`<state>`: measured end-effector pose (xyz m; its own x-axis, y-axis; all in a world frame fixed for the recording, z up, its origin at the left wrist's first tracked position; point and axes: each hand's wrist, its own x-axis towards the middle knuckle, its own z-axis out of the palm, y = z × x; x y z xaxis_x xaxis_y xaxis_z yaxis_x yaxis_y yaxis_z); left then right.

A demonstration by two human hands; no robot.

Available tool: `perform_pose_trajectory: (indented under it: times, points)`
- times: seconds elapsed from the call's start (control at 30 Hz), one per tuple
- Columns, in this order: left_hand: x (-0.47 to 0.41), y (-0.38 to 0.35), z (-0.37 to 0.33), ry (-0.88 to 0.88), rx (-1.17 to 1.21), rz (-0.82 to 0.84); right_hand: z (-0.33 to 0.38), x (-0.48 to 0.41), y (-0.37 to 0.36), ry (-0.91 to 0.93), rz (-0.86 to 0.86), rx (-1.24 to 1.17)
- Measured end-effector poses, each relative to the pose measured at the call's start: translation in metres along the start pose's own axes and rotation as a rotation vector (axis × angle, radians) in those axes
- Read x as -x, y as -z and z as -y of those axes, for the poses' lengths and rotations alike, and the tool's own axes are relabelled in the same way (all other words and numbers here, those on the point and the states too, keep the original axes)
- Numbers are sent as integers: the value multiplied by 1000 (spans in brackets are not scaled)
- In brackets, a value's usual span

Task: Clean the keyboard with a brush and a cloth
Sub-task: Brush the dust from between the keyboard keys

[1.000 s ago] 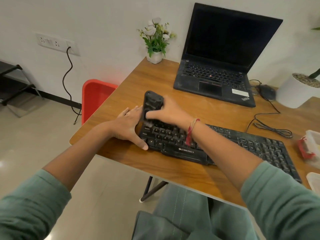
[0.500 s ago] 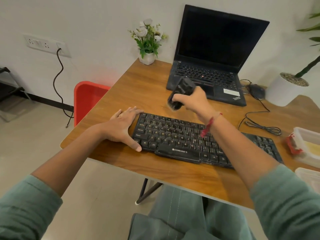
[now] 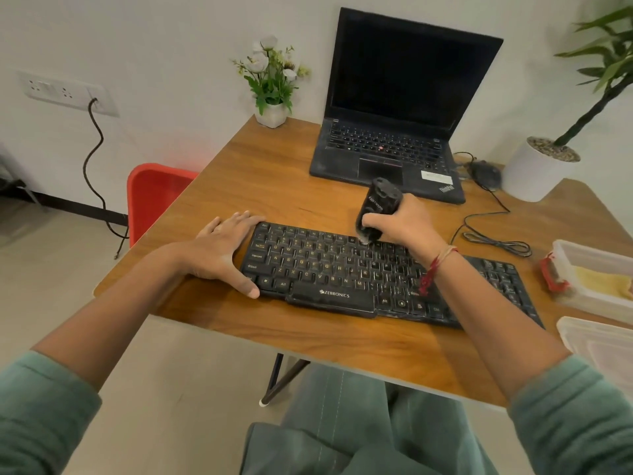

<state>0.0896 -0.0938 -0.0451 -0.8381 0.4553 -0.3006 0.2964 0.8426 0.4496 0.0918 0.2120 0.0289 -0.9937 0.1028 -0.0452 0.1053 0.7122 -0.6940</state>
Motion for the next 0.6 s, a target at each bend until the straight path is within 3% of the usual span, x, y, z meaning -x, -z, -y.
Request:
perform_pose_trajectory:
  times: [0.17,0.3,0.33,0.5,0.6]
  points:
    - [-1,1,1,2,2,9,4,15,-13,4,319,-192]
    - [-2,0,2,3,3,14,-1,0,1,9,45,-5]
    - [-2,0,2,1,4,14,1,4,-1,20,40,21]
    - [-2,1,1,-2,11,17,12,39,-27,163,364,-10]
    - [-2,1,0,2,20,22,4,15,-9,61,138,8]
